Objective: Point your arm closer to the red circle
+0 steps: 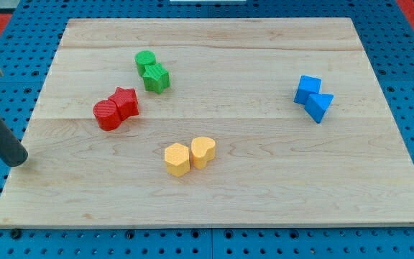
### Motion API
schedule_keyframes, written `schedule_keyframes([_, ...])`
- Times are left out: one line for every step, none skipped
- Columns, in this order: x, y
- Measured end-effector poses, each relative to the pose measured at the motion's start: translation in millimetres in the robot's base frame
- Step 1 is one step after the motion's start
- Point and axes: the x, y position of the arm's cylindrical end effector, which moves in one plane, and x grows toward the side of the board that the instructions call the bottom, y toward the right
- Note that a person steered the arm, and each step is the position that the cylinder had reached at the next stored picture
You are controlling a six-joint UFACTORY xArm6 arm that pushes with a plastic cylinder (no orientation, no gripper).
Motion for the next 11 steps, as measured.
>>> schedule_keyframes([0, 0])
schedule_keyframes([-4, -2])
schedule_keyframes([-5, -2])
schedule_keyframes([-5, -2])
schedule_keyframes([-7, -2])
schedule_keyframes([-30, -11])
schedule_keyframes([-55, -18])
schedule_keyframes([-66, -18])
schedule_keyframes([-89, 18])
schedule_keyframes([-92, 70])
schedule_keyframes([-89, 84])
